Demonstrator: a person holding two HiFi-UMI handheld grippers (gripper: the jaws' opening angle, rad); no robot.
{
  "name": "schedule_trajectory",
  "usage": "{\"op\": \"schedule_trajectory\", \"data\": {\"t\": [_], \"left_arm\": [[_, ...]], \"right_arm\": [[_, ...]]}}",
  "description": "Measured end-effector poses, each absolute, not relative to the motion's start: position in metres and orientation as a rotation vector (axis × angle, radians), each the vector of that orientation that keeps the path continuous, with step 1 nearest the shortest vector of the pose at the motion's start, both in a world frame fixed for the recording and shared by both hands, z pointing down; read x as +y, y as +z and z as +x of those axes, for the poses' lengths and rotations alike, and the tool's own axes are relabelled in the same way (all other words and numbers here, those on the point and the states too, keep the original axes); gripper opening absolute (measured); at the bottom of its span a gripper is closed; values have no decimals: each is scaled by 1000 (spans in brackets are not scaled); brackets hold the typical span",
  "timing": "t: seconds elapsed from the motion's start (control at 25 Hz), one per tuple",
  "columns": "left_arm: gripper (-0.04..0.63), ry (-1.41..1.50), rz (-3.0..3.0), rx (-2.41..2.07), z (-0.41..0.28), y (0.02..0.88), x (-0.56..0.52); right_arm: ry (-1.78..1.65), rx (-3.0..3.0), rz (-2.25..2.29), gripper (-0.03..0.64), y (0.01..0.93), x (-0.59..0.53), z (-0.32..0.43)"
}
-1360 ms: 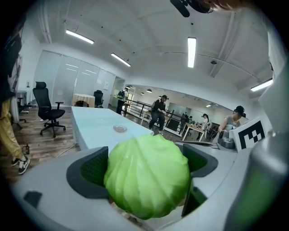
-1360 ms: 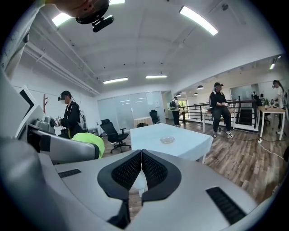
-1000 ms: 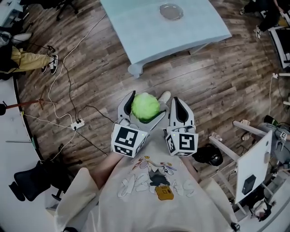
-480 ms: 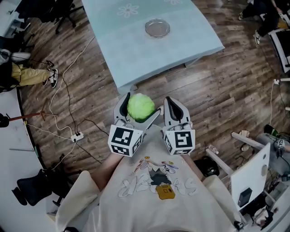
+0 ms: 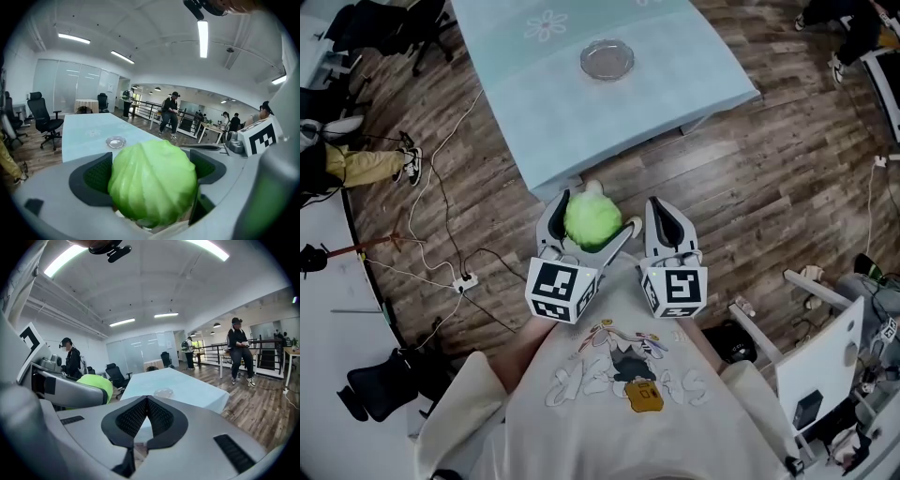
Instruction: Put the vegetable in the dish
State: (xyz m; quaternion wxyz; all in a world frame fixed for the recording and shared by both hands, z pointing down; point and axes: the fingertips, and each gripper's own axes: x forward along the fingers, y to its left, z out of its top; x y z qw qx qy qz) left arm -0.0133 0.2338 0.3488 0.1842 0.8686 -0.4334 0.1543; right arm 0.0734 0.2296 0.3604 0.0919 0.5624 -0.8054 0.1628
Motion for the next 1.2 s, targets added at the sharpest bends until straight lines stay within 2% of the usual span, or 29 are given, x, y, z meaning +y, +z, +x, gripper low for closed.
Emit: {"op": "schedule_trajectory", "data": {"t": [0.52, 1.2], "left_arm": [[520, 475, 2445, -1141, 9, 364, 179], [520, 375, 2420, -1160, -22, 362, 9]], "right_arm": [[547, -2341, 1727, 21, 372, 177, 97], [492, -2309, 1669, 21, 369, 22, 67]]}}
